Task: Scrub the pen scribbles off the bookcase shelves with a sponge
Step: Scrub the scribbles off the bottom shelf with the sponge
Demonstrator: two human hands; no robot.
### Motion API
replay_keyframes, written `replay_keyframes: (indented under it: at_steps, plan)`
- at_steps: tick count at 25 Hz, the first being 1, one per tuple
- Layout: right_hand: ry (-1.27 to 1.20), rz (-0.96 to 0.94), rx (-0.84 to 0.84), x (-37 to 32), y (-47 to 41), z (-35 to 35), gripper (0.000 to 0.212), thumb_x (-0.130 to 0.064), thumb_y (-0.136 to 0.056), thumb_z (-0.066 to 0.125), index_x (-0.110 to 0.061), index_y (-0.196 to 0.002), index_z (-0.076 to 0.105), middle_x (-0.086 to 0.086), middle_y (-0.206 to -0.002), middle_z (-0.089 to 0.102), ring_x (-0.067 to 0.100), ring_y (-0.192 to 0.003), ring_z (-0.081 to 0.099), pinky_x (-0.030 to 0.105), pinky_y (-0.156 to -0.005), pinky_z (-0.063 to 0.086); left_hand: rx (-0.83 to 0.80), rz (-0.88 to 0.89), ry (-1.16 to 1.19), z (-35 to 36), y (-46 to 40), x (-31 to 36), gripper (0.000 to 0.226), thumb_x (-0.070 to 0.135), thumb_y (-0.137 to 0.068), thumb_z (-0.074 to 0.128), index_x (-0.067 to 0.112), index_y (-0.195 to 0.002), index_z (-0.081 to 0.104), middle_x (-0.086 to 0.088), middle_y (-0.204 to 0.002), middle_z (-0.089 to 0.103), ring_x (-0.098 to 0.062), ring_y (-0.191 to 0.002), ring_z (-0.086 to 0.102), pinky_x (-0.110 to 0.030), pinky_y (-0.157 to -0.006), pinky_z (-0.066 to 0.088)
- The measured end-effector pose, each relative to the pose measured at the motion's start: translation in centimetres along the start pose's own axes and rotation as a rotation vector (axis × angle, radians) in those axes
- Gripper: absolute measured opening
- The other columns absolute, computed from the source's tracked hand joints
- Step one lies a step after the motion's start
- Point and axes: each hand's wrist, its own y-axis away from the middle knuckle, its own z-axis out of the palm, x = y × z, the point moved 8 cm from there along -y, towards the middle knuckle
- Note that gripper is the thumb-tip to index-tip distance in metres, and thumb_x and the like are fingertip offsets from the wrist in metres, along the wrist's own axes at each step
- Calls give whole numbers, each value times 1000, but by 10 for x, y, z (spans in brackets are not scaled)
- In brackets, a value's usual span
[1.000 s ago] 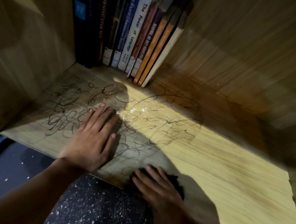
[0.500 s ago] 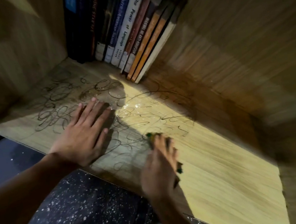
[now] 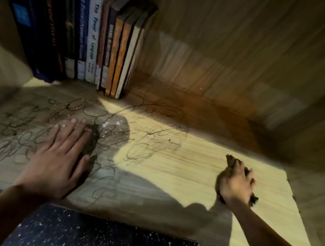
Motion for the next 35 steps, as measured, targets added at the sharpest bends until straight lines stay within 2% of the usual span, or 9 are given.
replay_keyframes:
  at_steps: [2,4,7,11,15,21,28,33,35]
  plan:
    - [-45,-127,-3,-76,-2,16,51,-26,-95,29,-13,-143,37,11,-149,39,35,-138,27,44,-114,21,-23,44,-38,2,-4,8,69,49,-100,11,3,-148,32,-16,-156,24,-22,-150,2,-39,-121,0]
    - [-24,-550,-42,-150,51,34,53,-29,-97,21,-18,-148,32,4,-154,31,30,-145,19,46,-120,13,-11,-2,-9,2,-13,18,73,51,-99,9,1,-148,30,-16,-157,19,-20,-149,-2,-37,-120,-2]
    - [-19,-1036,-157,-134,123,29,48,-36,-101,22,-26,-149,23,-5,-156,25,22,-147,14,50,-116,11,67,-146,120,5,-27,34,71,55,-96,3,11,-151,6,-6,-160,-6,-11,-146,-20,-32,-119,-10]
    - [-134,-663,-159,-41,24,6,56,-45,-98,22,-22,-149,32,-10,-157,20,17,-148,9,43,-120,14,75,-97,140,13,-31,42,72,53,-97,0,11,-153,15,-6,-160,9,-14,-149,-4,-32,-120,-5]
    - [-26,-349,-46,-98,-43,22,49,-24,-97,33,-15,-145,40,9,-151,38,32,-141,24,40,-116,20,74,-87,113,10,-32,43,66,46,-99,9,9,-146,38,-12,-149,42,-24,-141,32,-33,-120,5]
    - [-111,-1143,-268,-157,95,32,46,-34,-102,32,-22,-147,35,-7,-155,28,17,-148,11,34,-121,5,42,-139,165,12,-29,39,65,49,-97,14,10,-140,44,-13,-137,51,-31,-134,37,-39,-116,17]
    - [-67,-498,-81,-128,-55,29,43,-29,-100,30,-25,-140,45,5,-146,45,32,-136,38,45,-109,34,63,-6,156,11,-37,53,61,45,-99,17,12,-149,31,-12,-149,39,-20,-138,26,-27,-116,2]
    - [-3,-1267,-207,-164,101,41,58,-8,-91,50,-19,-146,34,0,-153,33,30,-145,20,48,-117,11,82,-21,166,13,-36,52,64,46,-98,18,11,-151,25,-12,-152,34,-21,-140,23,-33,-115,13]
    - [32,-1301,-220,-147,62,31,67,-3,-90,54,-26,-148,30,-3,-154,29,29,-145,20,52,-116,16,80,-33,163,13,-35,49,65,46,-96,21,10,-150,27,-13,-151,36,-22,-140,23,-35,-114,16]
